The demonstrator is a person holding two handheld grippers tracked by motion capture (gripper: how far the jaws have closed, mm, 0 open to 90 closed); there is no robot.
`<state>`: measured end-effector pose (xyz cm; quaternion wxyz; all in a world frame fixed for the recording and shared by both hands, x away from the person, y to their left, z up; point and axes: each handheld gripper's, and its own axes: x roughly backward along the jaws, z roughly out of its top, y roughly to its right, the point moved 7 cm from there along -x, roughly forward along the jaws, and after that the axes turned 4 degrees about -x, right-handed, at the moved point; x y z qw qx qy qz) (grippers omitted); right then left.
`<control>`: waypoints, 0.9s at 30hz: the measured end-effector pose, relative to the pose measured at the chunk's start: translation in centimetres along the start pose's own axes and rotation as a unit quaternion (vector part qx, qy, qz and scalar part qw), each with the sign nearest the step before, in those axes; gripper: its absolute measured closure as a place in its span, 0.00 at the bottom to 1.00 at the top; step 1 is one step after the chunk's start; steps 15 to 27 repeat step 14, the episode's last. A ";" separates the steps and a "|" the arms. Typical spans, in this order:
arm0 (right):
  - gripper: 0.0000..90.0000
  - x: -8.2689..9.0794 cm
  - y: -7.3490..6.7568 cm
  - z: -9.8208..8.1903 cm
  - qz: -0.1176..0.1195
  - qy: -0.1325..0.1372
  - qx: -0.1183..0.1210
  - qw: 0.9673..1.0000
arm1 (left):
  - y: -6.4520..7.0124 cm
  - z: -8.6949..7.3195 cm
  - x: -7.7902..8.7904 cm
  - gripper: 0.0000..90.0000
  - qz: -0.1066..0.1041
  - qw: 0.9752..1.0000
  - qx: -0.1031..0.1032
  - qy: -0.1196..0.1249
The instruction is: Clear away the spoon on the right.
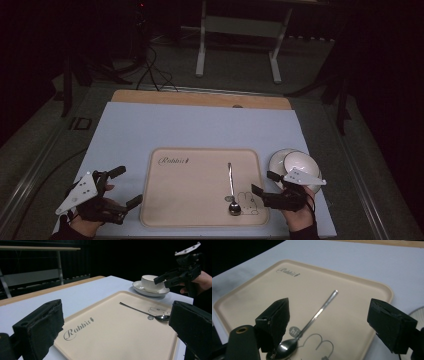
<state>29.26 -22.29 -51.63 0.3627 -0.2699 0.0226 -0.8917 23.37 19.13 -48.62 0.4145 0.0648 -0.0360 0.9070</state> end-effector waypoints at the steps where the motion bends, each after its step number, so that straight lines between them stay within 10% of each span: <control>1: 0.20 0.0 0.1 -0.2 -0.004 0.000 -0.001 1.000 | 0.0 0.0 0.0 0.00 0.000 1.000 0.000 0.000; 27: 0.20 -0.6 1.3 -1.3 -0.019 -0.019 -0.007 1.000 | 0.0 0.0 0.0 0.00 -0.004 1.000 0.001 0.000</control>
